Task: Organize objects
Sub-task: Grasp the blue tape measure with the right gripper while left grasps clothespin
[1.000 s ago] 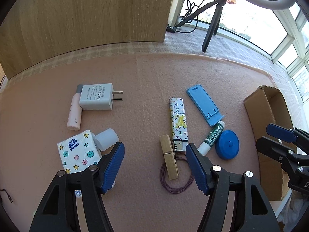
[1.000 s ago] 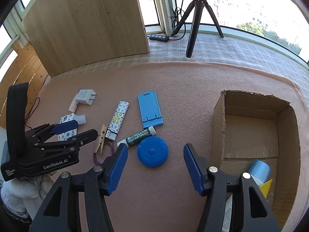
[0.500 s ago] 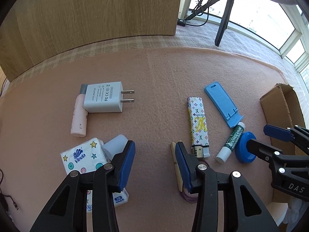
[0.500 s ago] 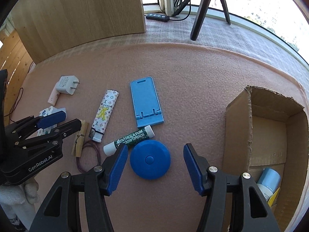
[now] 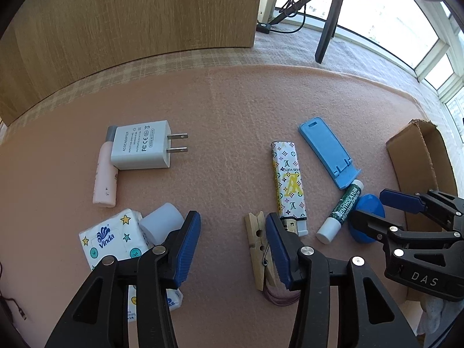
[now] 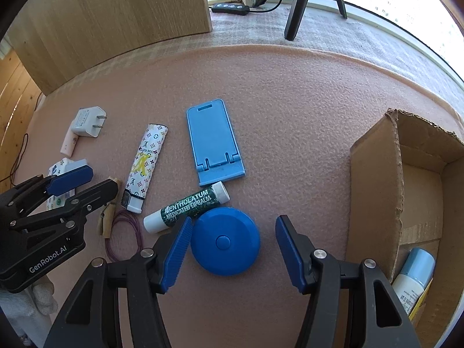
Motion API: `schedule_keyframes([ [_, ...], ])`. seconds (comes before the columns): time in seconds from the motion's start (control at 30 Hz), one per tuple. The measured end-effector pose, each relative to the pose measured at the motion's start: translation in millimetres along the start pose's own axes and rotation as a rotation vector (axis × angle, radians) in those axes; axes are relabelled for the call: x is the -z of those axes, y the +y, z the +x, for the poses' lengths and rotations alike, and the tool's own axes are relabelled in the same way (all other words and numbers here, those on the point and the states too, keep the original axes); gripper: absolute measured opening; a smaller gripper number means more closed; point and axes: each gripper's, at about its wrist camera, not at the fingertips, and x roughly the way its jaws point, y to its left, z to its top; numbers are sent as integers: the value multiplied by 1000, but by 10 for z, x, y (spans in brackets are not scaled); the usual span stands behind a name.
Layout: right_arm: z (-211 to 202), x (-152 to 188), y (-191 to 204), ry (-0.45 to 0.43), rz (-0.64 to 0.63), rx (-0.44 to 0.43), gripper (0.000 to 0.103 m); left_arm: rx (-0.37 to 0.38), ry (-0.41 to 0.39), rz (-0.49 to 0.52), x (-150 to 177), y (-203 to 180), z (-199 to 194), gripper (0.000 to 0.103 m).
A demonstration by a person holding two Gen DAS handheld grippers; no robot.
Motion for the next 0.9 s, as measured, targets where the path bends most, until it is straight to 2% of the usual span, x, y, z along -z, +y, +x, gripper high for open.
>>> schedule_keyframes([
  [0.17, -1, 22, 7, 8, 5, -20, 49, 17, -13, -3, 54, 70, -32, 48],
  [0.27, -3, 43, 57, 9, -17, -2, 47, 28, -6, -2, 119, 84, -29, 48],
  [0.37, -11, 41, 83, 10, -27, 2, 47, -26, -13, 40, 205, 44, -9, 34],
  [0.57, -81, 49, 67, -23, -18, 31, 47, -14, -20, 47, 340, 65, -68, 33],
  [0.73, -198, 60, 53, -53, -4, 11, 47, -23, -31, 68, 492, 37, -148, 33],
  [0.9, -126, 19, 37, -26, -13, 33, 51, -13, -39, 55, 621, 62, -226, 33],
])
